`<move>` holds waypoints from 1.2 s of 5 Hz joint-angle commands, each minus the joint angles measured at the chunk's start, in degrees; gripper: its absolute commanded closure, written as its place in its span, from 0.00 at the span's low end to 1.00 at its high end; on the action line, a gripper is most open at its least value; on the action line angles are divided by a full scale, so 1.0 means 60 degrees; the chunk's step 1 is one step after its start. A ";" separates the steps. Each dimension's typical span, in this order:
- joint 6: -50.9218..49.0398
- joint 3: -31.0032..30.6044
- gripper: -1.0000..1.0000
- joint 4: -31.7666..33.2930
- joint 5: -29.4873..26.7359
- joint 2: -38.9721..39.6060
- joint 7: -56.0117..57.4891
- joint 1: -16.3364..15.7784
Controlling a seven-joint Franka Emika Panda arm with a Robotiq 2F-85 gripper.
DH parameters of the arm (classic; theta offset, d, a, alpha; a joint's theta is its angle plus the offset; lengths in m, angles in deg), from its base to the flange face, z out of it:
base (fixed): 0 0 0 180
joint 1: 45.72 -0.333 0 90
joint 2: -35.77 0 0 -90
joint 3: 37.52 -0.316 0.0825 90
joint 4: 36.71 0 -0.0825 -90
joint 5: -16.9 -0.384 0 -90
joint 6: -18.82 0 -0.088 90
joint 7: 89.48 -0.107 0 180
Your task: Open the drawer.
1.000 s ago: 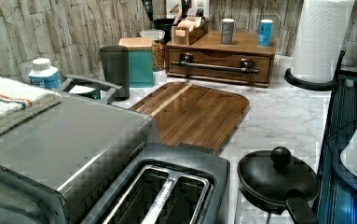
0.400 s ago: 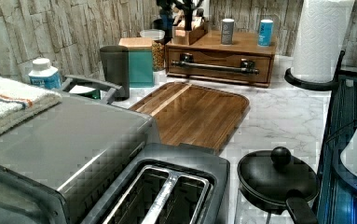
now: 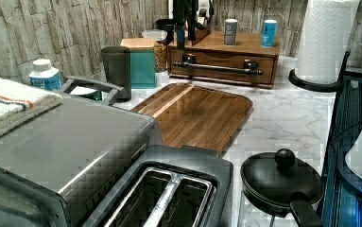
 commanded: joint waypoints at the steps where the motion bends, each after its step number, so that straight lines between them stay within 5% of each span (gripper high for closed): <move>1: 0.1547 0.1083 0.00 0.0253 0.0436 0.0245 0.1890 0.0950; 6: 0.3122 0.1165 0.00 -0.0017 -0.0174 0.1751 0.2916 0.1161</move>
